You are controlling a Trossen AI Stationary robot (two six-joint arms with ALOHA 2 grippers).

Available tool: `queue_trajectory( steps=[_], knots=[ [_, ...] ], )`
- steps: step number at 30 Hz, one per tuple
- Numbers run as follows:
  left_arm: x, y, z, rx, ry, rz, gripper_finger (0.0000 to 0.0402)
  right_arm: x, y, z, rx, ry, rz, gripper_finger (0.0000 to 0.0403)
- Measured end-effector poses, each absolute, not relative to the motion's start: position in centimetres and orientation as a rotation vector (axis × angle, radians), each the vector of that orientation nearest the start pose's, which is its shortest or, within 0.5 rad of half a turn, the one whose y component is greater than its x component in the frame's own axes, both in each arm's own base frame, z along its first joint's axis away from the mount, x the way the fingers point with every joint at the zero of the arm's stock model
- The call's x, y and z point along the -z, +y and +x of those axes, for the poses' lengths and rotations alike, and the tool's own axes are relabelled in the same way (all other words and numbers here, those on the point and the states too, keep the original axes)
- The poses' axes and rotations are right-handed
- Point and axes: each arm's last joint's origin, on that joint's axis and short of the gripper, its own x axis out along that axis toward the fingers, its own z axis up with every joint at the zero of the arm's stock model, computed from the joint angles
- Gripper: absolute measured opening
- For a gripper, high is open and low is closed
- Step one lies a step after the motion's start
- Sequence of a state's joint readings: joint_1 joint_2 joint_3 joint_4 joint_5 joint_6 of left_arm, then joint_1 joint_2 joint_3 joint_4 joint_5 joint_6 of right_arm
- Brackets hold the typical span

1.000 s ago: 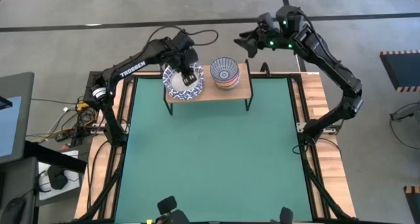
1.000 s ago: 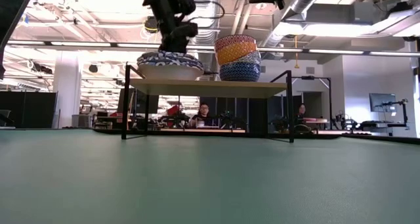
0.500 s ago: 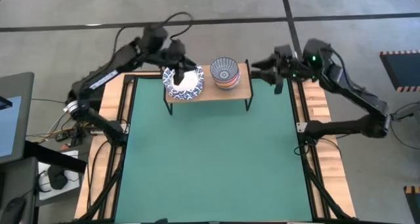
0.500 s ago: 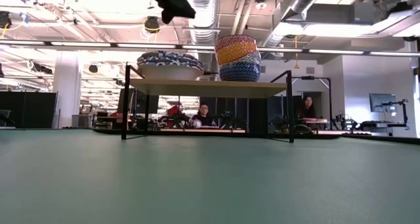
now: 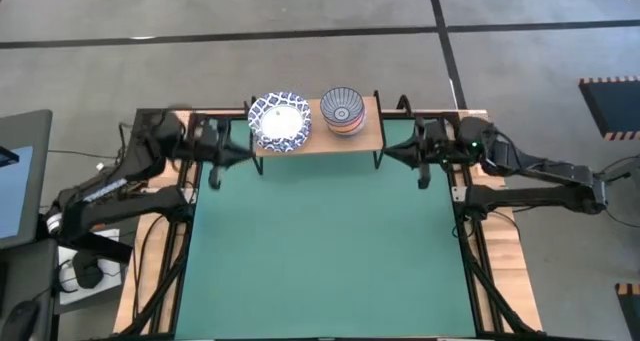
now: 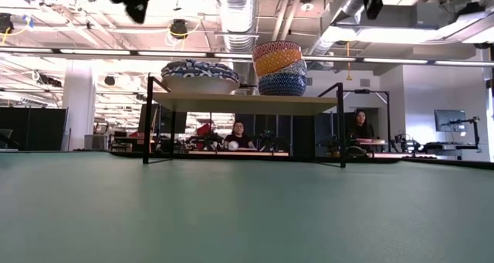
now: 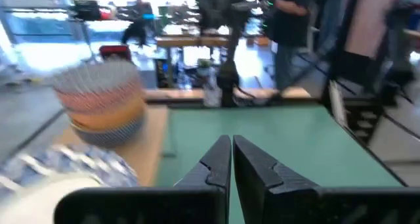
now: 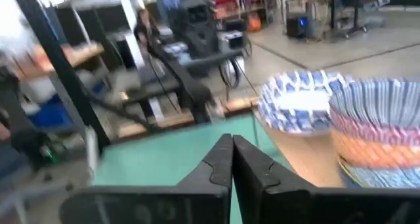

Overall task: Place and stack bowls onto a shelf
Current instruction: Return to Home Position

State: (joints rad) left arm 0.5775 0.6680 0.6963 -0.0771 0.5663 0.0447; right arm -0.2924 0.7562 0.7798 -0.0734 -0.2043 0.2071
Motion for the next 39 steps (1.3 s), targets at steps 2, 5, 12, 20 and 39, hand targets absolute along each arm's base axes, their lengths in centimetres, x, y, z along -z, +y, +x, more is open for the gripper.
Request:
queue_trajectory(
  steps=[2, 5, 12, 20, 39],
  knots=[
    [-31.1, 5.7, 12.3, 0.012, 0.051, -0.004, 0.0004, -33.2, -4.3, 16.3, 0.098, 0.118, 0.198, 0.0043],
    [-28.8, 4.7, 10.9, -0.030, 0.050, -0.045, 0.0004, -32.0, -4.1, 16.2, 0.079, 0.232, 0.191, 0.0049],
    [-26.5, 2.8, 7.3, -0.123, -0.081, -0.044, 0.0000, -33.1, -2.2, 13.1, -0.015, 0.066, 0.001, 0.0016],
    [-24.2, 2.2, 6.4, -0.115, -0.076, -0.105, 0.0000, -28.6, -1.7, 10.7, -0.012, 0.002, 0.087, 0.0018],
    [-19.8, 3.0, 8.4, -0.089, -0.037, -0.071, 0.0000, -20.6, -0.3, 10.3, -0.148, -0.143, 0.154, 0.0017]
  ],
)
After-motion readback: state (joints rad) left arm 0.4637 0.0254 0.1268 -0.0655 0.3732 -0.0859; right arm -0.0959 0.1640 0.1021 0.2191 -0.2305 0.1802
